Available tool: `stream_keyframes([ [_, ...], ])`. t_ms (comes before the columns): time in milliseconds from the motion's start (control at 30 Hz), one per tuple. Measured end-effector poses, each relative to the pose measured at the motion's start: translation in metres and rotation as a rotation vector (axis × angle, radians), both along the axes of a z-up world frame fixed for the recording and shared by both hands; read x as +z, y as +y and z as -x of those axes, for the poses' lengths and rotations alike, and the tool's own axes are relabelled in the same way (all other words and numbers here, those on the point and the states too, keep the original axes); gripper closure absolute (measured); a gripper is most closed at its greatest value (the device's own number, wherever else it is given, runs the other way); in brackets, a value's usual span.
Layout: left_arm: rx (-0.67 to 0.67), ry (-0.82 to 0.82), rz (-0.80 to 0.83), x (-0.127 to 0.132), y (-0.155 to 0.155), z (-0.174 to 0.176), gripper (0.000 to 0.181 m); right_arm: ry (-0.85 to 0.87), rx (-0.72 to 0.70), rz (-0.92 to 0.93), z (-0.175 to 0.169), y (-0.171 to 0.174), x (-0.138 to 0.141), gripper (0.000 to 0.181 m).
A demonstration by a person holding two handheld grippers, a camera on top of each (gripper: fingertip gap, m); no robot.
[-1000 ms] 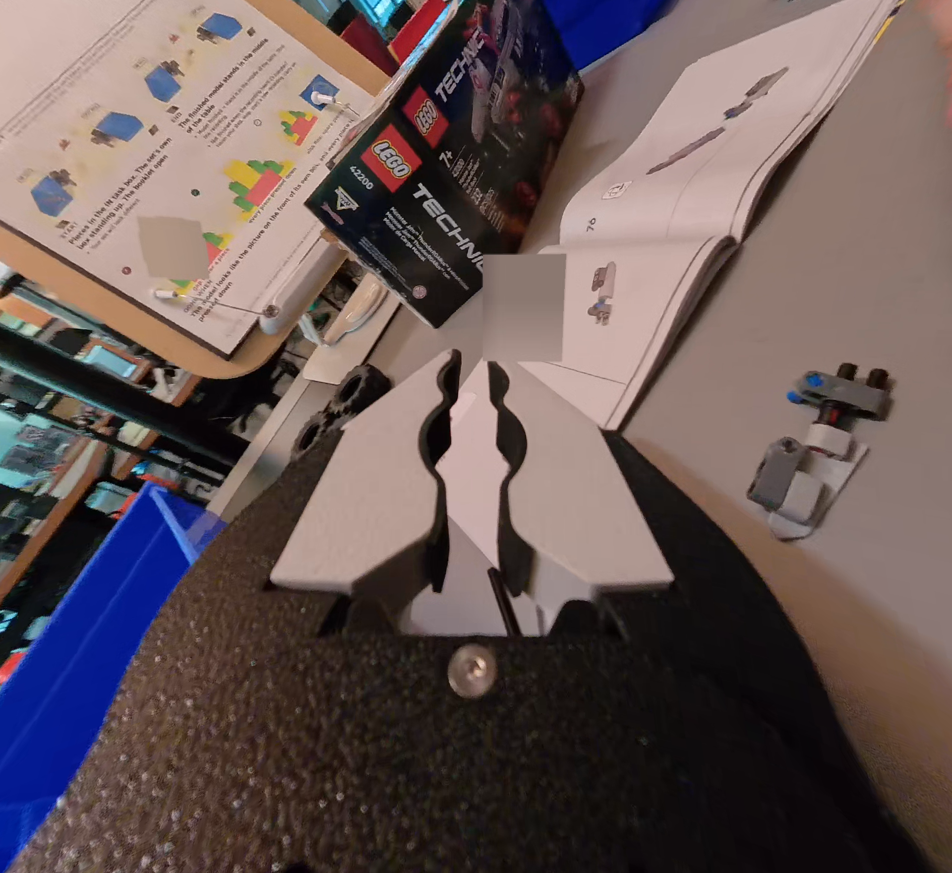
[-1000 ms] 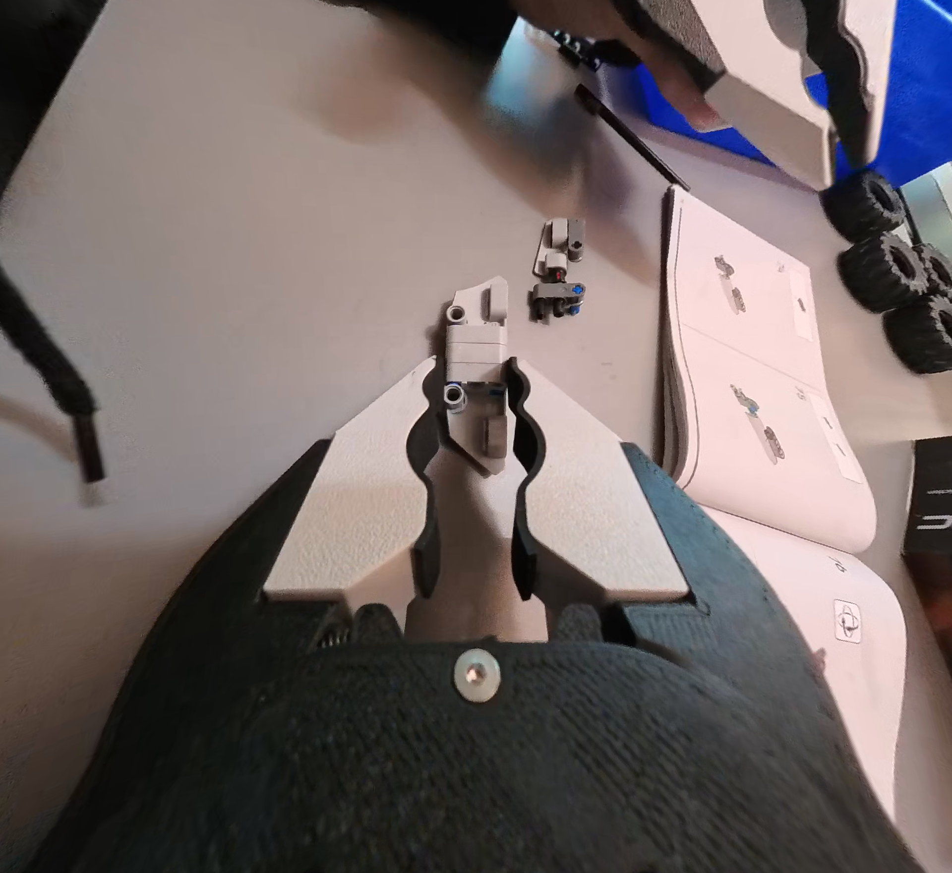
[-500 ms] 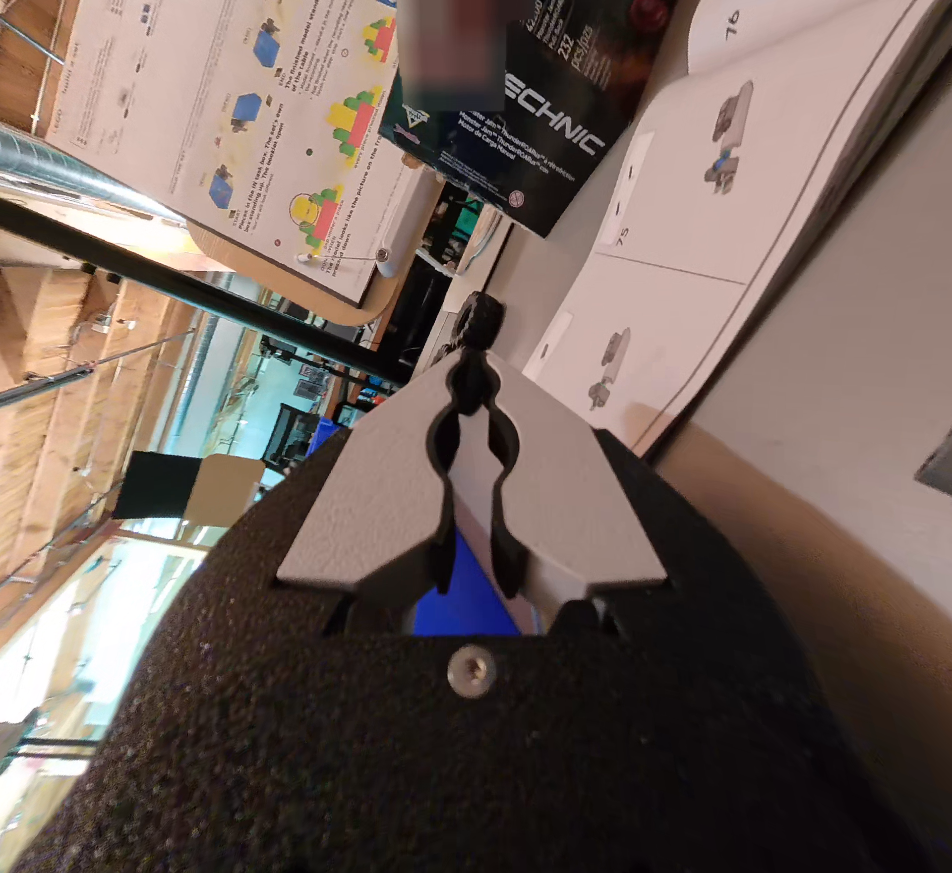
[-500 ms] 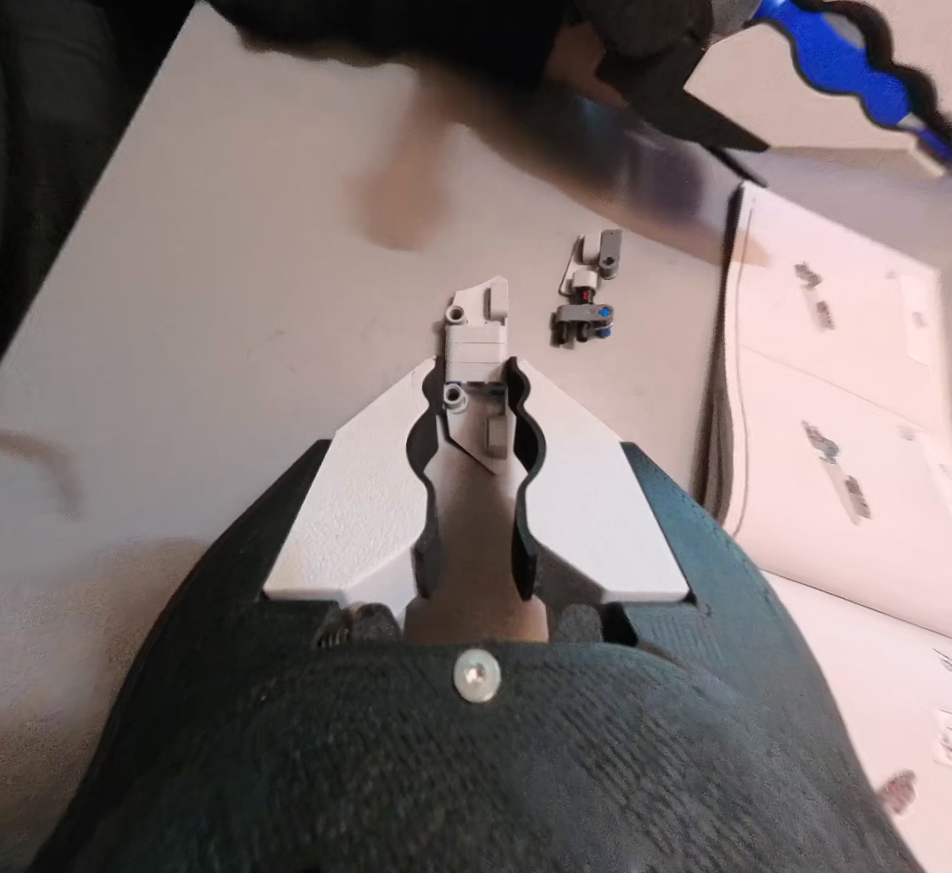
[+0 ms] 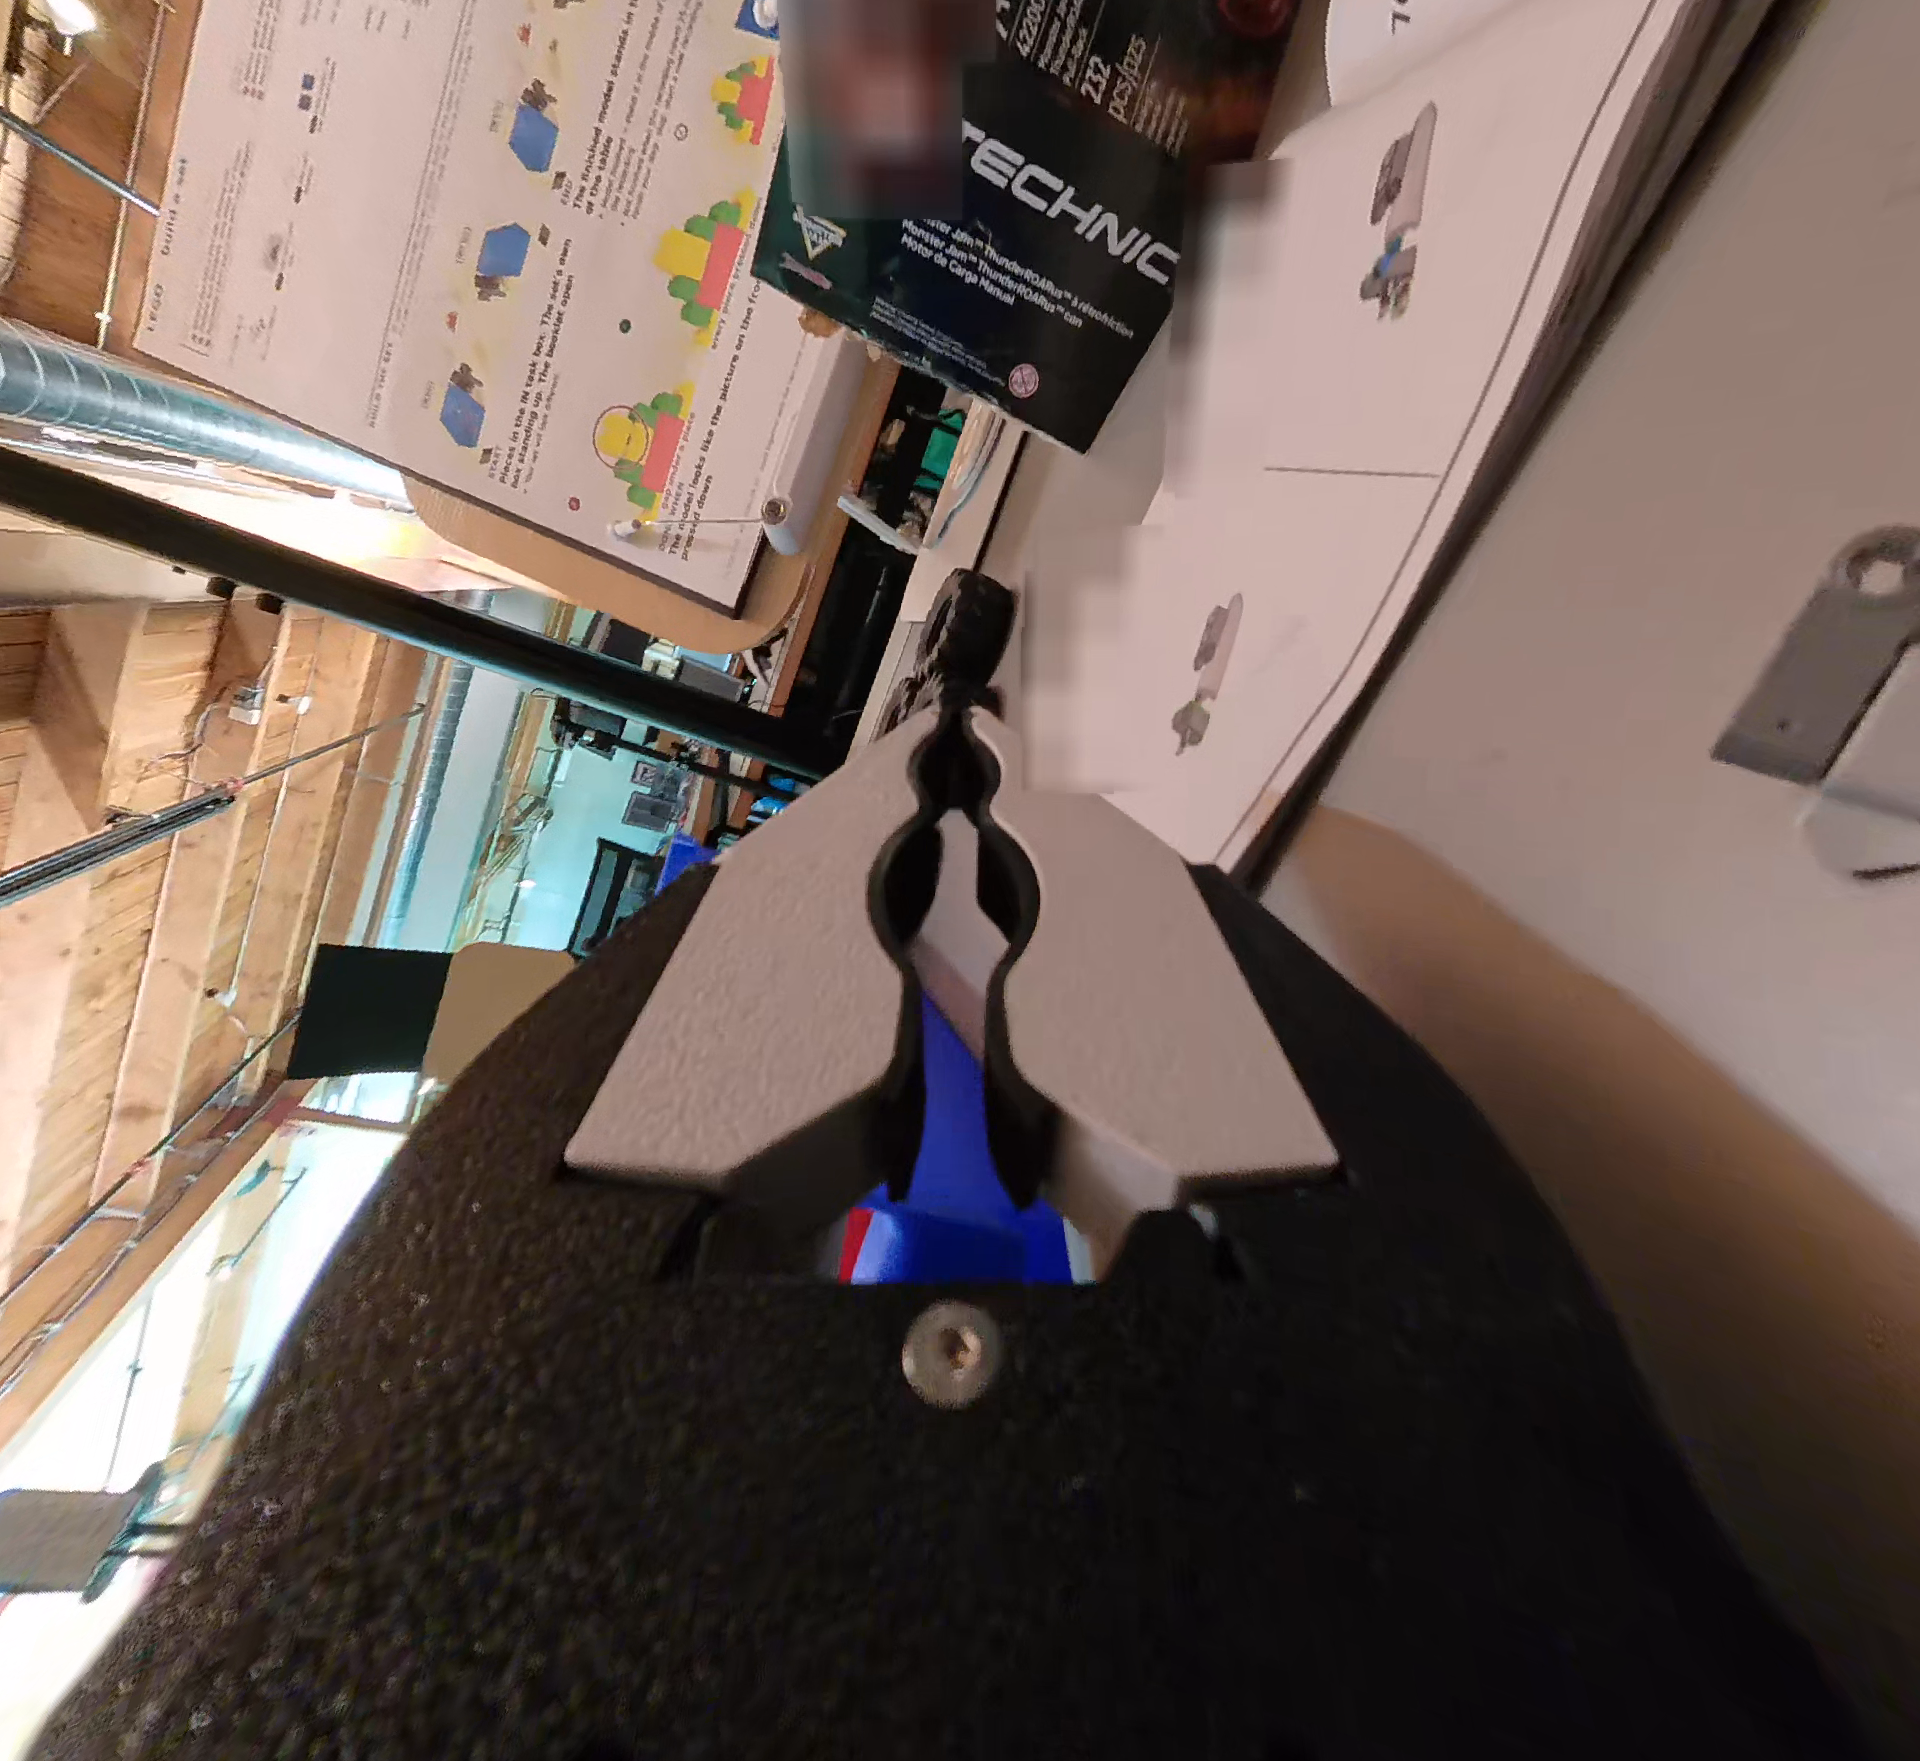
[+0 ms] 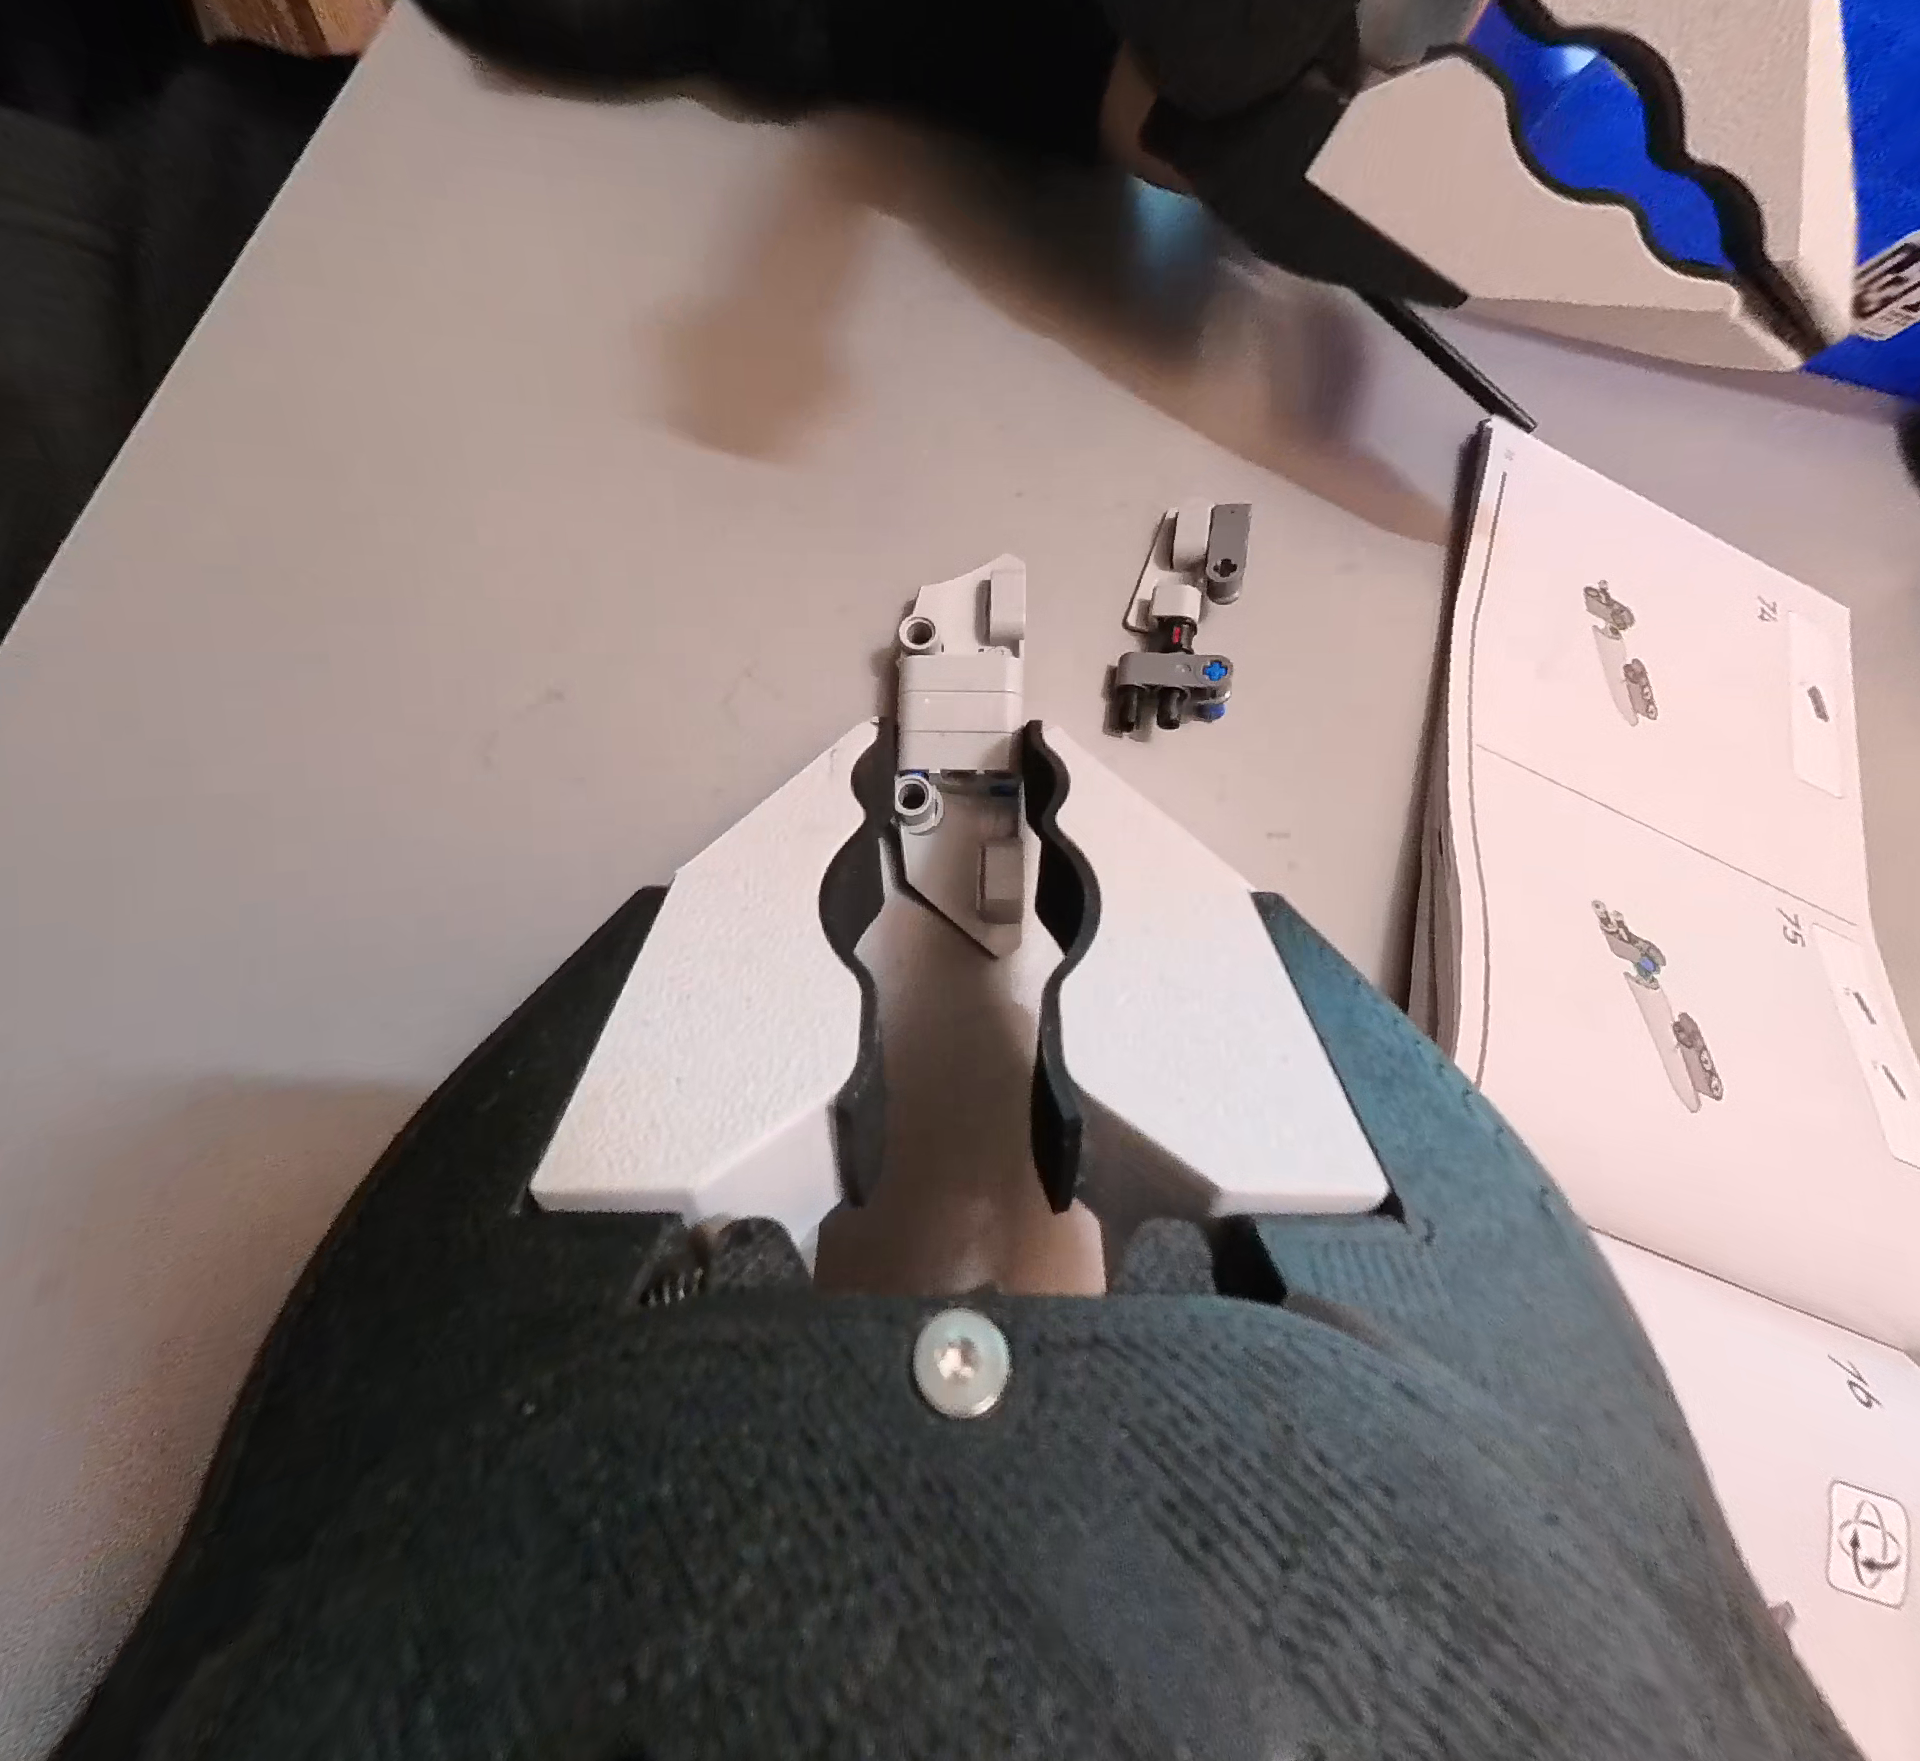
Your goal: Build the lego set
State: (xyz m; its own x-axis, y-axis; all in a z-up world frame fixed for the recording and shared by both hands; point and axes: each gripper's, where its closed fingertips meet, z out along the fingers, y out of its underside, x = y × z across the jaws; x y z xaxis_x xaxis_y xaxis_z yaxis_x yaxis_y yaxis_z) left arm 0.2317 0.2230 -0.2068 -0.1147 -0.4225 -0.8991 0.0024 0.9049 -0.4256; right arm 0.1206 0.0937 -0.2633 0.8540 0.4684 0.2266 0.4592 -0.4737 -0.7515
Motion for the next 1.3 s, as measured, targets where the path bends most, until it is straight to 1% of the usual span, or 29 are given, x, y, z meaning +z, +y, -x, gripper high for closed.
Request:
stream_keyframes([
  [100,0.035,0.015,-0.017,-0.004,0.005,-0.002,0.181,-0.027,0.009,-0.01,0.0,-0.002,0.0,0.159],
  [267,0.049,0.046,-0.029,-0.01,0.006,-0.004,0.181,0.002,0.0,0.001,-0.001,-0.001,0.0,0.159],
  [533,0.035,0.051,0.064,-0.006,0.007,-0.005,0.181,-0.028,-0.006,-0.024,-0.001,-0.002,0.001,0.159],
  [600,0.028,0.044,0.072,-0.004,0.006,-0.004,0.181,-0.074,-0.019,-0.063,-0.003,-0.003,0.003,0.159],
  [667,-0.016,0.031,0.084,-0.001,-0.002,-0.003,0.181,-0.128,-0.009,-0.108,-0.001,-0.003,0.006,0.159],
  [700,-0.047,0.05,0.103,-0.003,-0.007,-0.003,0.181,-0.136,-0.006,-0.115,-0.002,-0.002,0.006,0.159],
  [767,-0.066,0.071,0.153,-0.003,-0.01,-0.005,0.181,-0.121,-0.014,-0.102,-0.003,-0.001,0.005,0.158],
  [867,-0.124,0.121,0.278,-0.003,-0.013,-0.004,0.181,-0.098,-0.006,-0.084,-0.004,-0.001,0.004,0.158],
  [967,-0.142,0.13,0.329,0.001,-0.012,-0.002,0.181,-0.106,-0.006,-0.09,-0.004,-0.001,0.005,0.159],
  [1067,-0.167,0.145,0.356,0.003,-0.017,0.001,0.181,-0.106,-0.009,-0.092,-0.004,0.0,0.005,0.158],
  [1200,-0.178,0.22,0.337,-0.004,-0.021,0.002,0.181,-0.088,-0.027,-0.052,-0.005,0.001,0.003,0.15],
  [1300,-0.201,0.233,0.332,-0.001,-0.026,0.006,0.181,-0.045,-0.048,-0.019,-0.003,0.001,0.001,0.154],
])
